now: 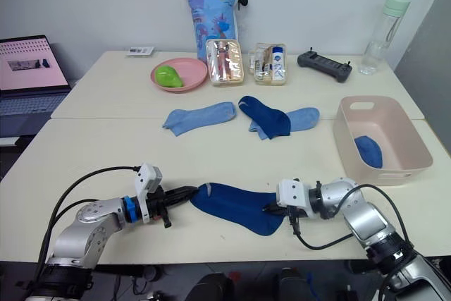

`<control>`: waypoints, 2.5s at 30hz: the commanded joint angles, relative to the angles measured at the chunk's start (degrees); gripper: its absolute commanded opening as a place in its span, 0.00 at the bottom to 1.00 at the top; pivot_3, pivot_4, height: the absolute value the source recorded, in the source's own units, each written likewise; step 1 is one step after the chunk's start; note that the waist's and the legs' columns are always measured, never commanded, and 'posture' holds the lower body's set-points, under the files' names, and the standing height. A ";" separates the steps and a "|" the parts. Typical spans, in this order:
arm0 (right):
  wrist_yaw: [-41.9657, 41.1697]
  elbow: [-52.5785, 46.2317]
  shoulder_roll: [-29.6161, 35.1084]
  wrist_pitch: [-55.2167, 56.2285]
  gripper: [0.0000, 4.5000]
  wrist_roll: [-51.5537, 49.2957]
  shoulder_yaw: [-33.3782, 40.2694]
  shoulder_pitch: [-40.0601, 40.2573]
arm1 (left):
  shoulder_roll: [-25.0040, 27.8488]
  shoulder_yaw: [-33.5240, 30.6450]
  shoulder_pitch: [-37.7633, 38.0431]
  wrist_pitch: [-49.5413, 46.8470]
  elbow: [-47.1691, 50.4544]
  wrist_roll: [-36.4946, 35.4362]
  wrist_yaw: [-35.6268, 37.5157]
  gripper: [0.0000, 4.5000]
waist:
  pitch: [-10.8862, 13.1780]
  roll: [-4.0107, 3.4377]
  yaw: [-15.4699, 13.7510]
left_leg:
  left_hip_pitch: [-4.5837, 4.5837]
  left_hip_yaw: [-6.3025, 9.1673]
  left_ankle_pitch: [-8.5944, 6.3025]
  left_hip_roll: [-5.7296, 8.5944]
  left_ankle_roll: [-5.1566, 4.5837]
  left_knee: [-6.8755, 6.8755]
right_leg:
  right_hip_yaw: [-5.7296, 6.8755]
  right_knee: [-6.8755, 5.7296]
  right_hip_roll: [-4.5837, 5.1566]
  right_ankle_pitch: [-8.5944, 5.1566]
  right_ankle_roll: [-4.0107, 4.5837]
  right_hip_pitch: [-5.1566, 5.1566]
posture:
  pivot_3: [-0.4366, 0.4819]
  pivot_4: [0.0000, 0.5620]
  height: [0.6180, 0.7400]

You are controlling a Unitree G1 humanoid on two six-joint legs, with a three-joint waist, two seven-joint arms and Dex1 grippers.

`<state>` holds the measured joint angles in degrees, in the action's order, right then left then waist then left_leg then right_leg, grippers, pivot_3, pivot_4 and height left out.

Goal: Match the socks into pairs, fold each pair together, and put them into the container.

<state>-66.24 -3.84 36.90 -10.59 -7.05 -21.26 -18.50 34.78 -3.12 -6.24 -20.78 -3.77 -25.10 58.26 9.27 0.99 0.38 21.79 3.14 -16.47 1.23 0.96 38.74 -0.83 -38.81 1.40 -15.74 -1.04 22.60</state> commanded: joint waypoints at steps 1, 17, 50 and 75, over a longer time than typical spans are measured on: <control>1.22 -5.59 1.33 -8.19 0.04 -5.36 5.50 1.40 | 1.76 -4.61 -0.22 -2.51 5.07 -4.03 -0.04 0.00 | 0.03 0.02 -0.08 | 0.06 0.02 0.00 0.00 0.00 0.00 | 0.00 0.00 0.00 0.00 0.00 0.04 | 0.48 0.27 1.00; 9.43 -15.65 5.87 -17.40 0.74 -8.07 13.29 13.56 | 0.08 3.07 -3.11 0.91 3.02 4.39 -2.41 0.79 | 0.07 0.03 -0.15 | 0.08 -0.02 0.00 0.00 0.01 -0.02 | -0.01 0.05 0.01 -0.01 -0.01 0.05 | 0.48 0.27 1.00; -1.35 3.78 7.64 -9.22 0.00 -2.29 6.20 -4.95 | -3.51 -0.65 7.93 -15.04 18.57 -5.30 -10.62 0.00 | 0.15 -0.01 -0.16 | 0.08 0.06 -0.01 -0.02 0.00 -0.05 | 0.08 0.07 0.00 -0.02 -0.01 0.04 | 0.48 0.27 1.00; 9.99 -4.24 -2.80 -6.34 0.25 -3.28 9.56 0.64 | -3.27 2.58 4.83 5.05 15.50 3.58 -7.99 0.26 | 0.16 -0.02 -0.31 | 0.09 0.00 -0.01 -0.02 0.02 -0.06 | 0.00 0.14 0.01 -0.01 0.00 0.03 | 0.48 0.27 1.00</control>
<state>-57.87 -7.13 34.53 -18.42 -11.78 -10.95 -18.51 32.05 -2.55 -0.88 -18.37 12.24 -23.56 49.61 9.43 0.96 0.07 21.91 3.13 -16.48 1.24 0.98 38.68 -0.83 -38.66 1.42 -15.75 -1.03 22.63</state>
